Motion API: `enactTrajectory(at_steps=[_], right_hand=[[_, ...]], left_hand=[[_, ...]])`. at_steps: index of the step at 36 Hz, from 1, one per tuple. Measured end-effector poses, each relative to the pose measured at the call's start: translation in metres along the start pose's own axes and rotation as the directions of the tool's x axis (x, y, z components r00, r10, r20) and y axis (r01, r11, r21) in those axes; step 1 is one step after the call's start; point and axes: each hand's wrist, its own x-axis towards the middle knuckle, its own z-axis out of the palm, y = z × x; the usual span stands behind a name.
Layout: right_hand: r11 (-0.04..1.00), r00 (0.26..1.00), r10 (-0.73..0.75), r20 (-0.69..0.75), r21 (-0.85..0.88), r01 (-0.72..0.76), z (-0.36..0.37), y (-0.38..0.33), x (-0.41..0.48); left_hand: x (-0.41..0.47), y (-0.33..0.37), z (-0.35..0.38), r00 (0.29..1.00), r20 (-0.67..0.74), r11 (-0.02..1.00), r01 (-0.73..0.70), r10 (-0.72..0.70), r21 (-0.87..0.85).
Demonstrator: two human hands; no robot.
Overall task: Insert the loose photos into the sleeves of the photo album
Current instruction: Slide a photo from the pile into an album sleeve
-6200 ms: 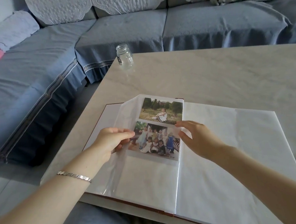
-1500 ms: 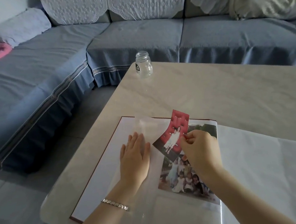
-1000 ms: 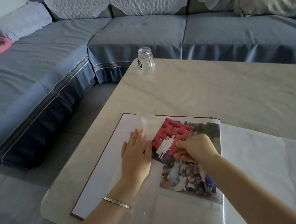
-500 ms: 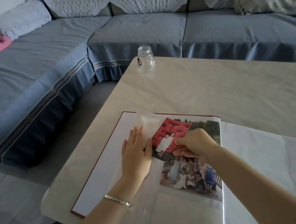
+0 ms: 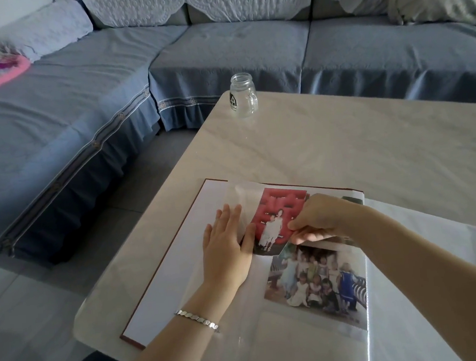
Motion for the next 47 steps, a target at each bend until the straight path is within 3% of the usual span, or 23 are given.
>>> enactTrajectory(at_steps=[8,15,19,22,27,31,36,40,45,47], right_hand=[[0.993,0.985,-0.099,-0.139,-0.076,0.089,0.020,-0.005,0.019],[0.979,0.943,-0.172,-0.283,0.058,0.196,0.046,-0.004,0.030],[0.948,0.976,-0.115,-0.187,0.272,0.164,0.054,-0.009,0.029],[0.934,0.991,-0.100,-0.087,0.335,0.123,0.054,-0.010,0.025],[0.953,0.959,-0.078,-0.273,0.260,0.152,0.039,0.000,0.024],[0.936,0.971,-0.062,-0.232,0.325,0.137,0.040,0.000,0.021],[0.945,0.971,-0.097,-0.219,0.285,0.159,0.045,-0.001,0.022],[0.948,0.977,-0.140,-0.160,0.264,0.179,0.050,0.003,0.017],[0.943,0.968,-0.189,-0.168,0.245,0.227,0.044,0.011,0.004],[0.938,0.946,-0.243,-0.216,0.197,0.286,0.036,0.019,-0.005]], left_hand=[[-0.002,0.001,0.001,1.000,-0.010,0.999,0.021,-0.021,-0.046],[-0.001,0.000,-0.002,0.992,-0.086,0.987,0.079,-0.091,-0.141],[-0.001,0.000,-0.003,0.987,-0.106,0.973,0.098,-0.122,-0.209],[-0.003,0.002,-0.005,0.981,-0.157,0.969,0.079,-0.118,-0.235],[-0.002,-0.003,-0.005,0.975,-0.197,0.971,0.052,-0.100,-0.235],[-0.003,-0.001,-0.008,0.971,-0.191,0.952,0.087,-0.147,-0.294],[-0.002,-0.004,-0.006,0.968,-0.199,0.943,0.081,-0.151,-0.322],[0.000,-0.010,0.000,0.984,-0.155,0.971,0.050,-0.088,-0.236],[-0.002,-0.002,0.001,0.994,-0.007,0.991,-0.104,0.105,0.088],[0.000,-0.002,0.000,0.991,0.062,0.977,-0.126,0.117,0.174]])
